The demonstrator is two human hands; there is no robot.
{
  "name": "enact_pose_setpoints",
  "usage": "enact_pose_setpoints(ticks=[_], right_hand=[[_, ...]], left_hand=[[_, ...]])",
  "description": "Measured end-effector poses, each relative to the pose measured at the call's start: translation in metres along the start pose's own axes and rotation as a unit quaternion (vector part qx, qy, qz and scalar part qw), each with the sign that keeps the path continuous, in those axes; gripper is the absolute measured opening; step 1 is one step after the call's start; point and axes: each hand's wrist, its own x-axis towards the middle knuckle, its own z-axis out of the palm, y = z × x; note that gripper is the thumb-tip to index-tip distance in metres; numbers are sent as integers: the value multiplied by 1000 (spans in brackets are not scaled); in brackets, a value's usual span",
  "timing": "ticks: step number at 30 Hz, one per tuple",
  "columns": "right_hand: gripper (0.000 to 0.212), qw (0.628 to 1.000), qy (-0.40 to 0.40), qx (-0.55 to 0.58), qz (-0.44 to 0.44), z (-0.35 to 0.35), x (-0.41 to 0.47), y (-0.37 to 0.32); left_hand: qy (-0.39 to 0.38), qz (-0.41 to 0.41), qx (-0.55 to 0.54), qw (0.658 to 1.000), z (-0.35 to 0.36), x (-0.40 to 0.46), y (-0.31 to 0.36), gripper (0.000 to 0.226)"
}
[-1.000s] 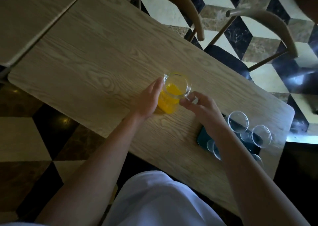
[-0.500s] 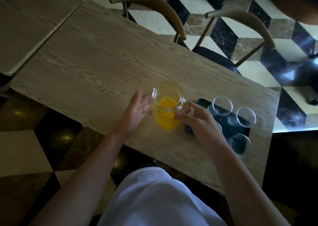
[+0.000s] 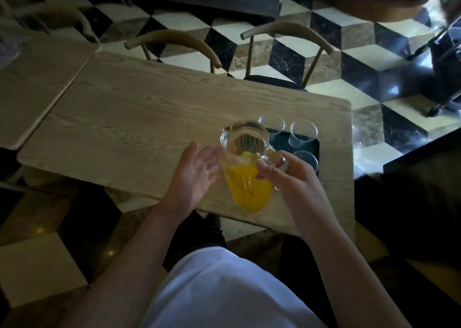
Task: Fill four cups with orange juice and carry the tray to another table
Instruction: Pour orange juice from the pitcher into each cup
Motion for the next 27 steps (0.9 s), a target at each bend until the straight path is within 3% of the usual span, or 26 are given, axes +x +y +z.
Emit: enact_pose_setpoints(ticks=[8,12,16,21,27], right_hand=[[7,993,109,36,-10,-52,-70,35],[7,987,163,15,9,-75,-87,46],[13,979,199,-11,35,-99,-88,54],[19,963,253,-52,78,-121,-76,62],[26,960,241,-93,107,-138,-62,62]], left_hand=[[-47,-44,98,993,79,-8,-57,81],[-77,-110,64,989,112,1,-78,78],[-128,-182,13,975,129,23,-90,90],[-189,-224,-8,956,141,60,-104,89],[-190,-267,-5,945,149,93,-124,85]])
